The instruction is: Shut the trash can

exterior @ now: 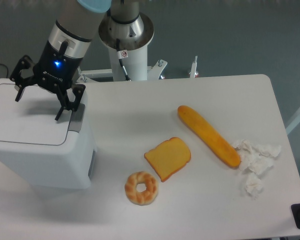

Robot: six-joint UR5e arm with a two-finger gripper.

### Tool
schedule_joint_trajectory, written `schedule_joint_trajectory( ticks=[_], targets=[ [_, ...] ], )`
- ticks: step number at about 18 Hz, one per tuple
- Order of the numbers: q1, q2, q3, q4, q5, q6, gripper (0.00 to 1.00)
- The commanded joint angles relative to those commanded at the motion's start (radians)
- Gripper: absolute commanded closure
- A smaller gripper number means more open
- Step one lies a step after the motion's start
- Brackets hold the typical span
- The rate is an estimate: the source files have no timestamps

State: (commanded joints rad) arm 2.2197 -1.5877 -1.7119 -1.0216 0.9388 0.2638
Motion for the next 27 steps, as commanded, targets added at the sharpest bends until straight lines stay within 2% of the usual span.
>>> schedule_joint_trajectory(
  ticks=[15,21,27],
  targets=[
    [0.041,0.012,0.032,-0.002,-0.008,0.002,0.0],
    [0.172,0.015,0.101,0.003,-0.006,0.041,0.0],
    [0.316,0.014,0.123,0.003,0.009,0.254,0.0]
  ],
)
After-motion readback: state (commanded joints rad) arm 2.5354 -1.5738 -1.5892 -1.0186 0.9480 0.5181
